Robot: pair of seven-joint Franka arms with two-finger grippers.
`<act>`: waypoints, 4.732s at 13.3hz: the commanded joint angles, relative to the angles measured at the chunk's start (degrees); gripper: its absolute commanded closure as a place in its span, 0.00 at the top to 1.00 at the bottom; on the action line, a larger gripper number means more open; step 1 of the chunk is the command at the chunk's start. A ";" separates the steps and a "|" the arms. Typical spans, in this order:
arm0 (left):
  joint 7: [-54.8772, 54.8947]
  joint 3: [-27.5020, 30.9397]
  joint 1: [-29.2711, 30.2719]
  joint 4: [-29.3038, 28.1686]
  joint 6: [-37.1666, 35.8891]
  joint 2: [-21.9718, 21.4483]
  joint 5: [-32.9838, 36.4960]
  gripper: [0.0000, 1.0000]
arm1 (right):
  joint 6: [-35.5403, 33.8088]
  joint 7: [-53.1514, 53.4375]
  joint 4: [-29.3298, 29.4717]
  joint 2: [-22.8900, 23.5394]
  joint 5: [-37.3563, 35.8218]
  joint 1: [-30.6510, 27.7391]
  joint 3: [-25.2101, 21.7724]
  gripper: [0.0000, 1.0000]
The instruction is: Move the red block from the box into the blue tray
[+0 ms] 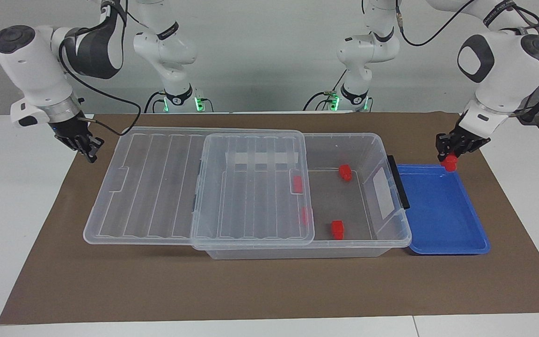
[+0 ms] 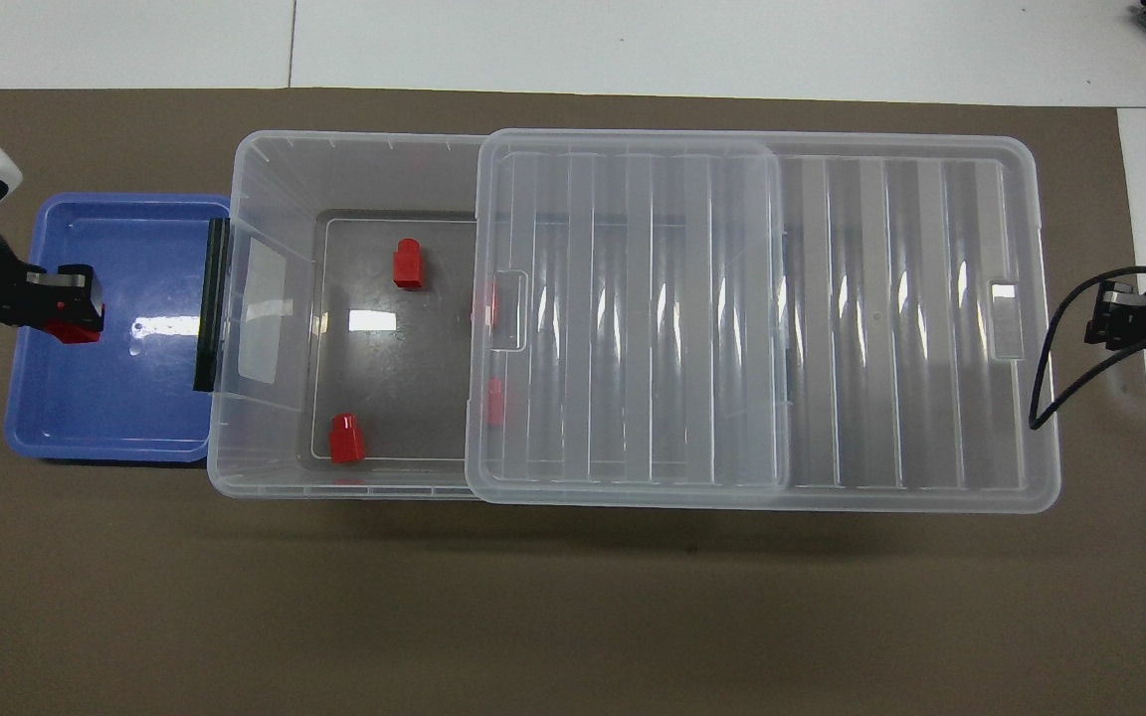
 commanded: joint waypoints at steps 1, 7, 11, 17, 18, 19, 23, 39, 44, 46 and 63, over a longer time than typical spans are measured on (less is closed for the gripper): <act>4.00 -0.58 1.91 -9.00 12.00 -1.41 -0.69 0.00 | 3.48 -1.16 -2.37 0.50 0.22 -0.18 0.39 0.00; 4.45 -0.58 3.23 -15.52 29.35 5.70 -0.69 0.00 | 5.24 -0.81 -2.99 2.00 0.30 1.31 0.47 0.00; 4.27 -0.58 4.11 -15.61 33.75 10.80 -0.69 0.00 | 5.24 0.60 -2.81 2.18 0.48 6.05 0.47 0.00; 3.48 -0.67 3.41 -16.22 38.24 14.06 -0.69 0.00 | 5.07 1.56 -2.90 2.09 4.61 12.47 0.56 0.00; 3.48 -0.67 3.32 -16.14 38.15 14.15 -0.69 0.00 | 5.07 2.43 -2.98 2.09 4.61 13.96 0.56 0.00; 3.57 -0.58 3.32 -16.14 38.07 14.15 -0.69 0.00 | 5.16 3.66 -2.99 2.09 4.61 14.93 0.56 0.00; 3.66 -0.67 3.41 -13.08 33.00 11.97 -0.69 1.00 | 5.24 4.81 -2.99 2.18 4.52 18.71 0.56 0.00; 0.05 -1.28 2.09 24.28 -29.24 -1.76 -0.51 1.00 | 7.97 7.01 -3.69 2.27 4.61 23.99 0.56 0.00; 0.05 -2.42 0.61 26.14 -31.82 -0.96 -0.16 1.00 | 8.15 7.01 -3.60 2.27 4.61 24.87 0.65 0.00; 0.05 -2.52 -0.02 25.35 -31.28 -1.23 -0.16 1.00 | 8.15 6.93 -3.60 2.27 4.61 24.87 0.65 0.00; -0.74 6.80 -12.94 23.86 -31.81 -1.67 1.86 1.00 | -9.42 7.28 8.95 -0.47 3.29 11.25 -0.05 0.99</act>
